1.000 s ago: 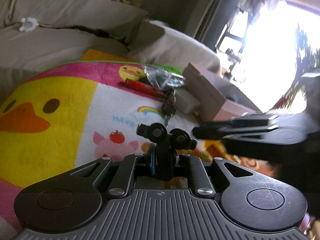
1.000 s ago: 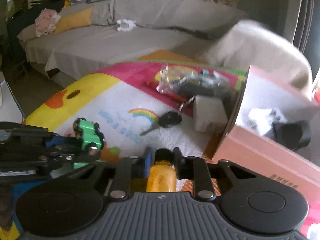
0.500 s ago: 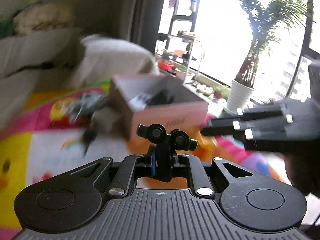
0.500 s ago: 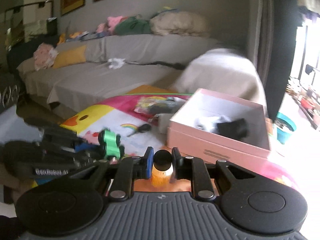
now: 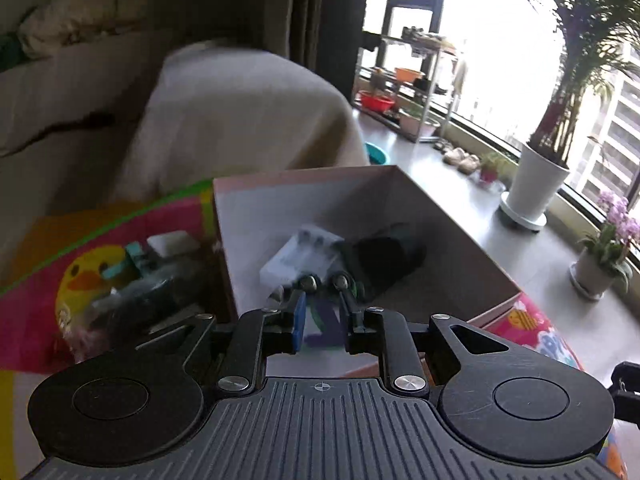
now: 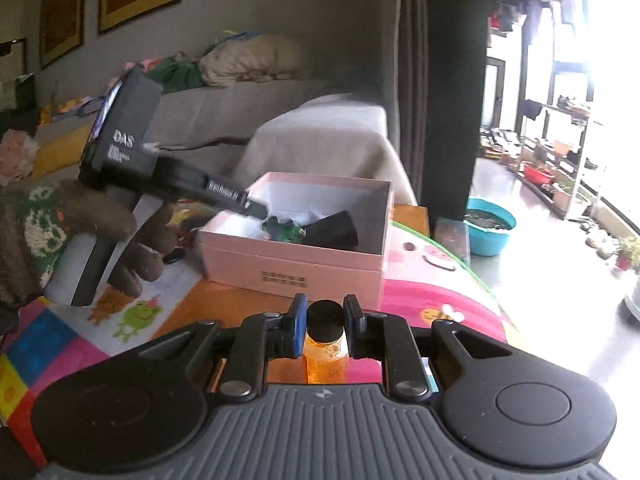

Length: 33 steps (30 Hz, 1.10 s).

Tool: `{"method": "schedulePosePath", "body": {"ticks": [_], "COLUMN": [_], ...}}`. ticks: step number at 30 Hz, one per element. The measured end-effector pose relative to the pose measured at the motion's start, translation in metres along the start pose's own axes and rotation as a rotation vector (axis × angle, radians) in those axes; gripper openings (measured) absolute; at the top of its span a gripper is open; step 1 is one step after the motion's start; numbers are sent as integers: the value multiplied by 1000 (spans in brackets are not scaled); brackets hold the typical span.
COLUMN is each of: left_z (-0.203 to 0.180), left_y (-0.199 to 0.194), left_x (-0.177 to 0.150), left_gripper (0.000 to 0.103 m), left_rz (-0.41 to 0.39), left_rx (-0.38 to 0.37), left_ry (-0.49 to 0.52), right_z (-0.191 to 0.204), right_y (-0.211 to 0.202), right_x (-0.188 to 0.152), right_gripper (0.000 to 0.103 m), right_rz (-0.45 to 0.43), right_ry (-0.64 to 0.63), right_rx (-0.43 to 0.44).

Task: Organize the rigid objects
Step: 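Place the orange bottle into the pink box and open the right gripper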

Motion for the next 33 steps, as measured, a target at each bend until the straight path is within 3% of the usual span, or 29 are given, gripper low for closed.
{"method": "schedulePosePath", "body": {"ticks": [7, 16, 21, 25, 33], "left_z": [22, 64, 85, 98, 98], "left_y": [-57, -85, -89, -85, -73], "left_x": [-21, -71, -80, -87, -86], "left_gripper": [20, 20, 20, 20, 20], "left_rz": [-127, -35, -13, 7, -10], "left_rx": [-25, 62, 104, 125, 132], "left_ry": [-38, -85, -133, -153, -164], "right_z": [-12, -13, -18, -20, -5], "right_y": [28, 74, 107, 113, 100], "right_x": [12, 96, 122, 112, 48], "right_gripper": [19, 19, 28, 35, 39], "right_rz": [26, -83, -52, -10, 109], "right_ry": [44, 43, 75, 114, 111], "right_rx": [30, 55, 42, 8, -18]}}
Point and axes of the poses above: each gripper's, at about its wrist camera, not at the fingertips, and y roughly the way its jaws point, z to its left, x to its top, the point moved 1 cm from there along y, roughly the way its jaws point, and after that the axes turned 7 degrees about -y, right-handed, at the moved point
